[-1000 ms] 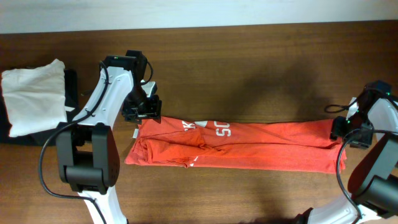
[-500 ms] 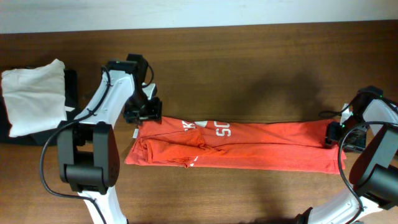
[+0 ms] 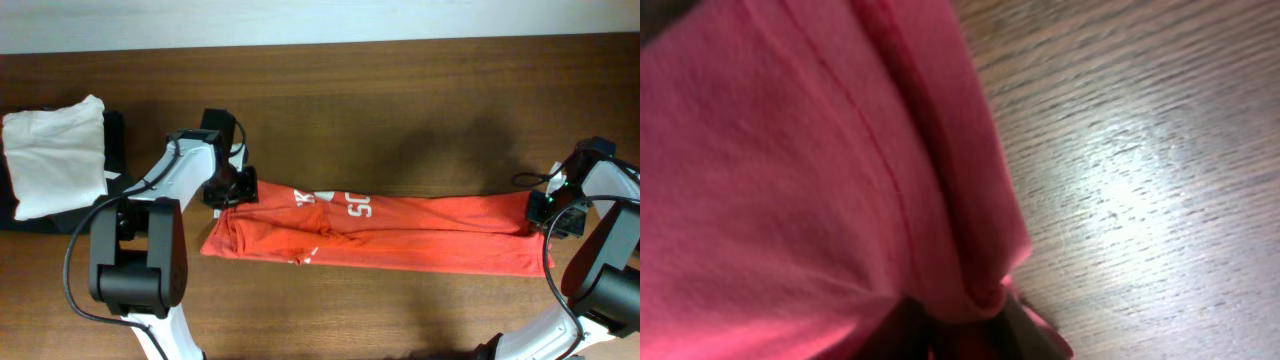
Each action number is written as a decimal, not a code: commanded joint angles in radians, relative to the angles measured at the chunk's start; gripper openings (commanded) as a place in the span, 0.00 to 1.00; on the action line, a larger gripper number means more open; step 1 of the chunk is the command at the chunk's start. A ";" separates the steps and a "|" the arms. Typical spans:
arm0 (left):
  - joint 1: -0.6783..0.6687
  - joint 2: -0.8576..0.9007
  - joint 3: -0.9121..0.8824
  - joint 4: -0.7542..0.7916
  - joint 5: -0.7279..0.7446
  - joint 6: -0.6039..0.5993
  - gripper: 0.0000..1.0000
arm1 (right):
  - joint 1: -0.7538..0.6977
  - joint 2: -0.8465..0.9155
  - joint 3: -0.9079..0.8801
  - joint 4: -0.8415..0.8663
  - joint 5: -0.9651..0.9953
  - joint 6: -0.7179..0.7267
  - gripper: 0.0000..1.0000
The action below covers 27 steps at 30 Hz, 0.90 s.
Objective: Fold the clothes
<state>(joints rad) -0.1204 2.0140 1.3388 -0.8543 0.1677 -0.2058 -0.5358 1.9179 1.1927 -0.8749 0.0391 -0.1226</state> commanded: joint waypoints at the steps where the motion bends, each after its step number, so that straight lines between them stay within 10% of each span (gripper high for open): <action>1: 0.039 0.032 -0.024 0.097 -0.019 -0.091 0.50 | 0.000 0.005 -0.016 0.053 -0.019 0.034 0.19; 17: 0.085 0.032 -0.019 0.355 -0.025 -0.212 0.51 | 0.133 0.005 -0.015 0.282 -0.089 0.116 0.26; 22: 0.112 0.031 0.018 0.330 0.064 -0.208 0.56 | 0.126 0.005 -0.006 0.277 -0.057 0.112 0.57; 27: 0.139 -0.010 0.077 0.230 0.072 -0.142 0.57 | 0.068 0.003 0.074 0.196 -0.065 0.087 0.64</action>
<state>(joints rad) -0.0055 2.0224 1.3624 -0.5827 0.2203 -0.4046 -0.4187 1.9175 1.1923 -0.6331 -0.0189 -0.0242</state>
